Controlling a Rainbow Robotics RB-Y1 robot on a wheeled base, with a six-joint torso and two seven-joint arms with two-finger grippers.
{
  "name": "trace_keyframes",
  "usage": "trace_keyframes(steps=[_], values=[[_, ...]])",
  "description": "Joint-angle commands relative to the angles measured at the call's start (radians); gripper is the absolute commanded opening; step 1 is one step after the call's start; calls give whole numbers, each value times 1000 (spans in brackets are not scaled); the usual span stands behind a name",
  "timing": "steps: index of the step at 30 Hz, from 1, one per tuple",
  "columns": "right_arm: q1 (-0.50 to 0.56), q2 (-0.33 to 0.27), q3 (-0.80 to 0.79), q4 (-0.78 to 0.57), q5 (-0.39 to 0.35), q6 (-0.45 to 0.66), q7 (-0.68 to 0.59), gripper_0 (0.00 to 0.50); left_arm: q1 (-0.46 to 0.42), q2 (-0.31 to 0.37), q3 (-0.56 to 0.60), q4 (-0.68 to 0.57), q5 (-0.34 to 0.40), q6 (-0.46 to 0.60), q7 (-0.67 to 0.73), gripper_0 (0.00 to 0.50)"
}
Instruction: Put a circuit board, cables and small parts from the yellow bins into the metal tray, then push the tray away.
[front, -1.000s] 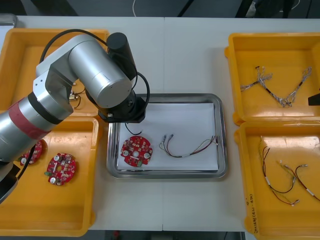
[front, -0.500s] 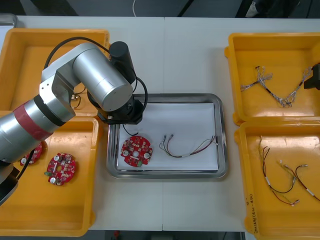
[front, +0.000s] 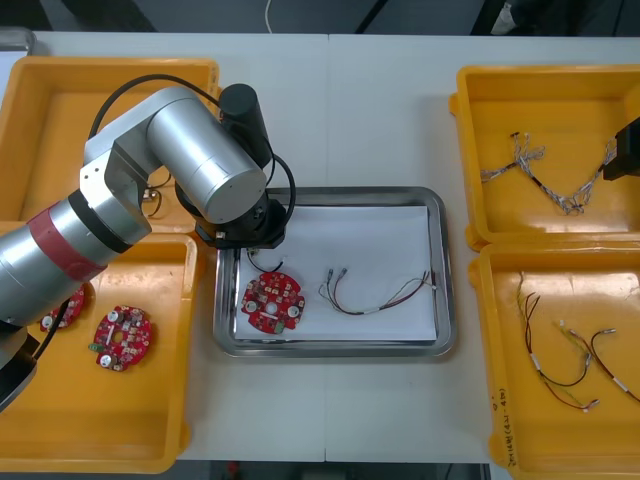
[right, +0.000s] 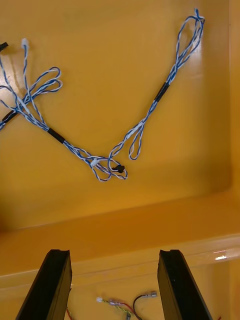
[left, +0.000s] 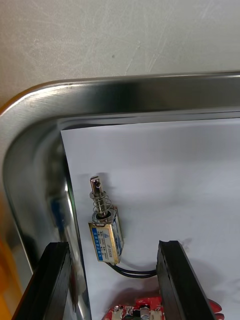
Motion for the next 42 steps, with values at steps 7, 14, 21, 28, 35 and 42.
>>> trace_keyframes(steps=[7,14,21,28,35,42], values=[[-134,-30,26,143,44,3,-148,500,-31,-21,3,-10,-11,-13,-85,500],[-209,-32,26,288,87,-41,-150,500,-32,-24,56,-38,-1,10,-78,500],[-271,-32,16,405,151,-144,-150,500,-32,-26,125,-115,6,116,-65,500],[-315,-32,-21,505,179,-237,-151,500,-32,-26,201,-176,29,198,-54,500],[-367,-32,-32,638,210,-342,-161,500,-31,-21,283,-245,38,292,-45,500],[-404,-32,-38,766,251,-464,-174,500,-31,29,389,-308,83,333,-46,500]])
